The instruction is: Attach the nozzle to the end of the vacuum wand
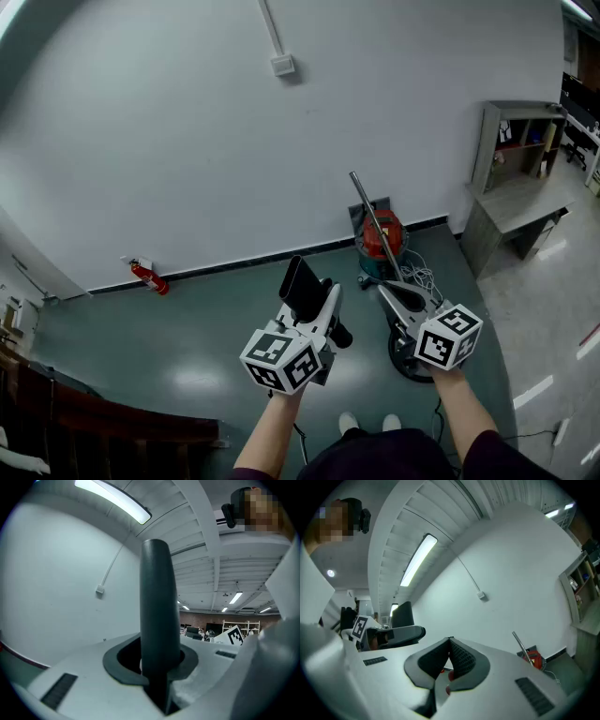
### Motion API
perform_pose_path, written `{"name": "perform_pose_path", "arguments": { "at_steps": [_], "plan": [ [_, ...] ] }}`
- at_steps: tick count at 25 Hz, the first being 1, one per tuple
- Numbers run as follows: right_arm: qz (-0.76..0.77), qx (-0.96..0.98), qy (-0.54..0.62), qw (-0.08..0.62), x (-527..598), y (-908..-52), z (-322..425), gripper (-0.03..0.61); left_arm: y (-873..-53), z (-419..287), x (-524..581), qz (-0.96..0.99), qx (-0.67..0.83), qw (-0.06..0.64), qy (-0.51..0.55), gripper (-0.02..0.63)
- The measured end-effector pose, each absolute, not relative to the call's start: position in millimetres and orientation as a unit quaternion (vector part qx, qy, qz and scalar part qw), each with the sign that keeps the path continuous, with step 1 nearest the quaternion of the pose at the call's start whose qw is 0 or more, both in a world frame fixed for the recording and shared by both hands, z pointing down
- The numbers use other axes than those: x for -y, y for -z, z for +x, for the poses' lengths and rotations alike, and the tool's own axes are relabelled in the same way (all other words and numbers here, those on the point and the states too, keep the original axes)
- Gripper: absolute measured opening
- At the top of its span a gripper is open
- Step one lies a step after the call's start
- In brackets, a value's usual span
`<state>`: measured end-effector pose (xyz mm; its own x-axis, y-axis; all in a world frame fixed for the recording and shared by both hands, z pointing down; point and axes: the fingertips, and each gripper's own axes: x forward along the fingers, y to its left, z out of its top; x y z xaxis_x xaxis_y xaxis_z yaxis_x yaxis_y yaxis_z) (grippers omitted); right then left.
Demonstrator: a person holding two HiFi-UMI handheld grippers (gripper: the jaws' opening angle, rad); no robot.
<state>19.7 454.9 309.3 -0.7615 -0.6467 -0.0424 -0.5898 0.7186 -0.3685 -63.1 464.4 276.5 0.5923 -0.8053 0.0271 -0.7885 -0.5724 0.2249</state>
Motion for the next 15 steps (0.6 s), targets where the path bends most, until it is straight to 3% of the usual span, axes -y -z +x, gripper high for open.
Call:
{"name": "perform_pose_path", "arguments": {
  "at_steps": [15],
  "plan": [
    [-0.347, -0.915, 0.194, 0.072, -447.4, -332.0, -36.8, 0.018, -305.1, -125.5, -452.6, 0.886, 0.441, 0.14, 0.038, 0.061]
  ]
}}
